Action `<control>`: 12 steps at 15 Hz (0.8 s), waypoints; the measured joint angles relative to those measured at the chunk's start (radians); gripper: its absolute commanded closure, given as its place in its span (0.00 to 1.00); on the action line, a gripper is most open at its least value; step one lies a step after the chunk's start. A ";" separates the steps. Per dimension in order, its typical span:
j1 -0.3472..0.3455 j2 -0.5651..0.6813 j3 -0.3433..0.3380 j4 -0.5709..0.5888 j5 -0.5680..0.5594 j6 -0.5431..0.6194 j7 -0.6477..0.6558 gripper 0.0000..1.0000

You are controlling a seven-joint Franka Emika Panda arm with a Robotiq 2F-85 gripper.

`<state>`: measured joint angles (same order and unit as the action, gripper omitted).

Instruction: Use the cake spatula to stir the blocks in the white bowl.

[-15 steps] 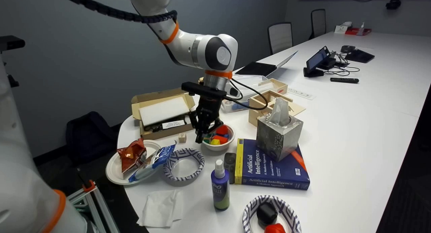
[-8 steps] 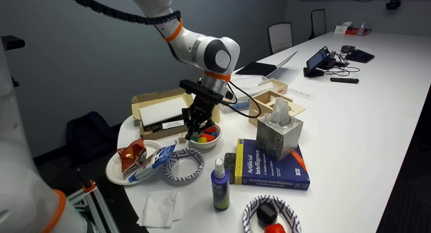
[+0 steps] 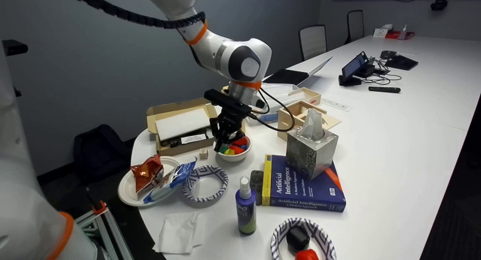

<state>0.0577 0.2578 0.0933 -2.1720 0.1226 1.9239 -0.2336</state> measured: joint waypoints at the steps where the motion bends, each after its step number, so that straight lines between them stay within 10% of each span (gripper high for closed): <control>1: 0.001 -0.001 0.000 0.000 -0.027 0.014 0.018 0.99; 12: 0.009 -0.013 -0.005 0.017 -0.229 -0.084 0.134 0.99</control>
<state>0.0668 0.2447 0.0886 -2.1554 -0.1065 1.8398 -0.0993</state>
